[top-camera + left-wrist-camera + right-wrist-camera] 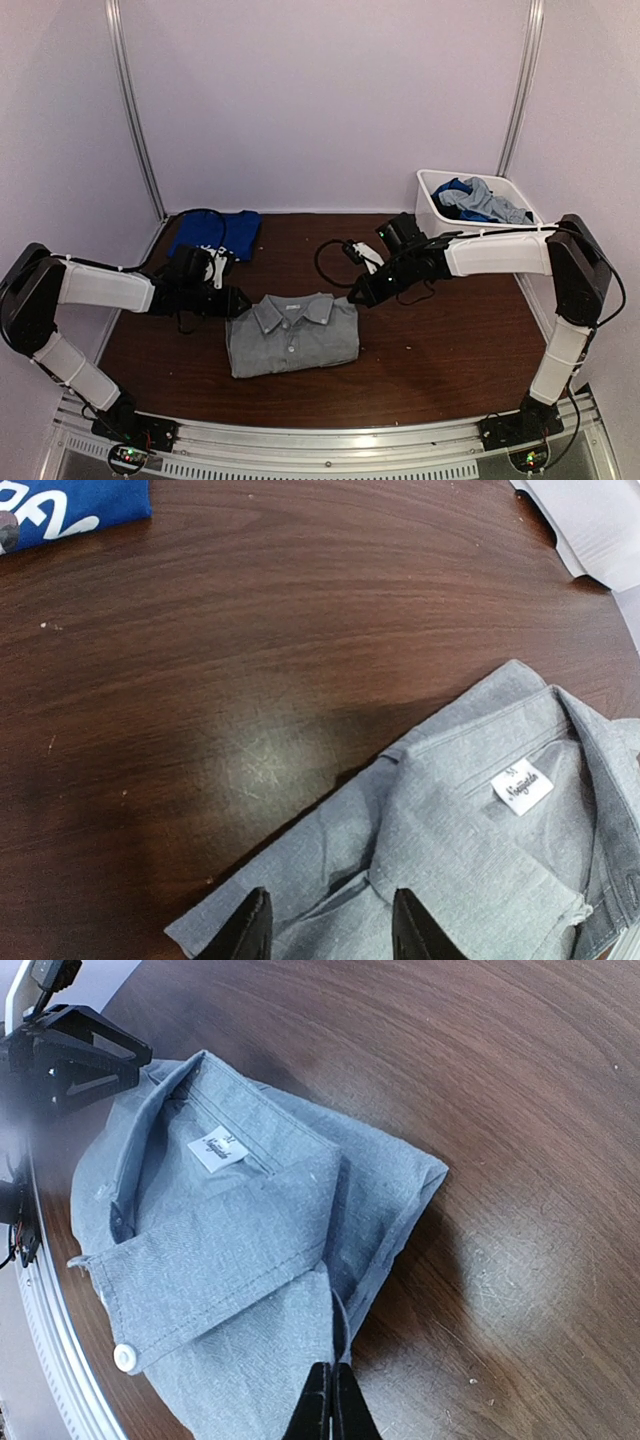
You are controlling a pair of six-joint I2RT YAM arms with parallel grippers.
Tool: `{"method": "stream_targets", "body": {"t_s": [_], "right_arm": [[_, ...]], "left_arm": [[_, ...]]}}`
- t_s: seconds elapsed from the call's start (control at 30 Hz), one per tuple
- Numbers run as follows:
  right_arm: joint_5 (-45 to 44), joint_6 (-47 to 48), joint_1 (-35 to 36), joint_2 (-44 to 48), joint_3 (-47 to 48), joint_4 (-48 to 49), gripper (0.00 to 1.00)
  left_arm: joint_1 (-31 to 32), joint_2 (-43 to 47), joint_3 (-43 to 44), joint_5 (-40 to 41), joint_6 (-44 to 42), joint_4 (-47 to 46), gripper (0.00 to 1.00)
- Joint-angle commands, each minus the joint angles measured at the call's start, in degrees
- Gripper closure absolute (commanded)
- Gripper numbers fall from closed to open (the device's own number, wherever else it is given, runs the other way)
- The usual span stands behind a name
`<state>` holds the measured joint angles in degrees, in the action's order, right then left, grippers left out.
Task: Fold and stack the mixed laundry pile
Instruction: Adjust the square-folded shirt at the center of the board.
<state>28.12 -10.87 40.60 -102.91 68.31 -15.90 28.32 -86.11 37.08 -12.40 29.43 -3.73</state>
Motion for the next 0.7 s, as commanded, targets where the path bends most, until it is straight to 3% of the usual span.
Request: {"method": "stream_targets", "body": {"t_s": [0.0,0.37,0.5,0.67], "right_arm": [[0.1,0.1,0.2,0.2,-1.0,0.6,1.0],[0.2,0.0,0.2,0.2,-1.1,0.5,1.0],[0.2,0.0,0.2,0.3,-1.1,0.6,1.0],[0.3,-0.2,0.2,0.1,-1.1,1.0,1.0]], "left_arm": [[-0.5,0.6,0.6,1.6,0.3,0.1,0.57],[-1.1,1.1,0.5,2.5,1.1,1.5,0.51],[-1.1,2.6,-0.5,-0.8,0.5,-1.3,0.6],[-1.1,2.8,-0.1,-4.7,-0.4,-2.0,0.8]]}}
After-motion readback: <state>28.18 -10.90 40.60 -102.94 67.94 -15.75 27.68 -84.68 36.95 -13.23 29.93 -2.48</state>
